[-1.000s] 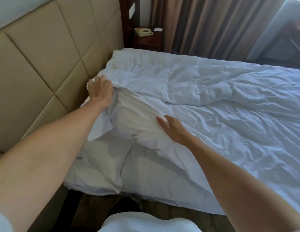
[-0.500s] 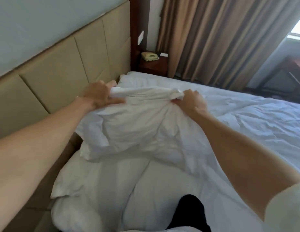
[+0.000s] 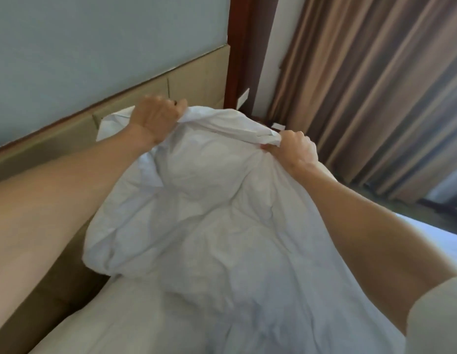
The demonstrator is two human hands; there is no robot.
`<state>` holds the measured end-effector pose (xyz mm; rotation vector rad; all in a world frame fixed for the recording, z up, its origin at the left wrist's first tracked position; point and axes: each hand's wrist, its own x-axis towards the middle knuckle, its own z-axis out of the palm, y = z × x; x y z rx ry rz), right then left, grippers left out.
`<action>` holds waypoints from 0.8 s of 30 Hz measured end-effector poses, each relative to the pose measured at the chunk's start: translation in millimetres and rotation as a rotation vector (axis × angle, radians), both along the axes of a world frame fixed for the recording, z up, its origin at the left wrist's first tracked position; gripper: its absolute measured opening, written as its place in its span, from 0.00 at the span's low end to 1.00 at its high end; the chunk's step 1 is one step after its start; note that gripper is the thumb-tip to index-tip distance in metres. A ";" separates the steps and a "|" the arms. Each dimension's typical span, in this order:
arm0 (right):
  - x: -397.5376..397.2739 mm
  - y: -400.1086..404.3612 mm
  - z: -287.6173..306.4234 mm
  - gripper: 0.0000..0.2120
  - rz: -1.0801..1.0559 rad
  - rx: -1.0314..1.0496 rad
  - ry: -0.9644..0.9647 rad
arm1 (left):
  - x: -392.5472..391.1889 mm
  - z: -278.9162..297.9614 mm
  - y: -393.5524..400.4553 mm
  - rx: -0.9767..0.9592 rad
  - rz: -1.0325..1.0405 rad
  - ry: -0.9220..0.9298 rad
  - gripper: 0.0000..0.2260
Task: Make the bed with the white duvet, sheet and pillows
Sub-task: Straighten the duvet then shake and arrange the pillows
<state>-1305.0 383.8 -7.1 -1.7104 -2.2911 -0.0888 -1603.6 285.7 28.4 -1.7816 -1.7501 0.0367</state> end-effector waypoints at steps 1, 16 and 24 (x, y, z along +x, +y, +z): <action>-4.0 28.6 2.3 0.25 0.016 0.019 0.001 | -0.2 3.8 26.3 0.033 0.018 0.006 0.09; -11.5 192.3 -151.2 0.15 0.063 -0.329 0.028 | 19.5 -114.8 170.6 -0.290 0.355 -0.282 0.11; -10.4 227.0 -112.1 0.10 0.012 -0.061 0.135 | 46.5 -85.8 207.5 0.194 0.333 -0.689 0.10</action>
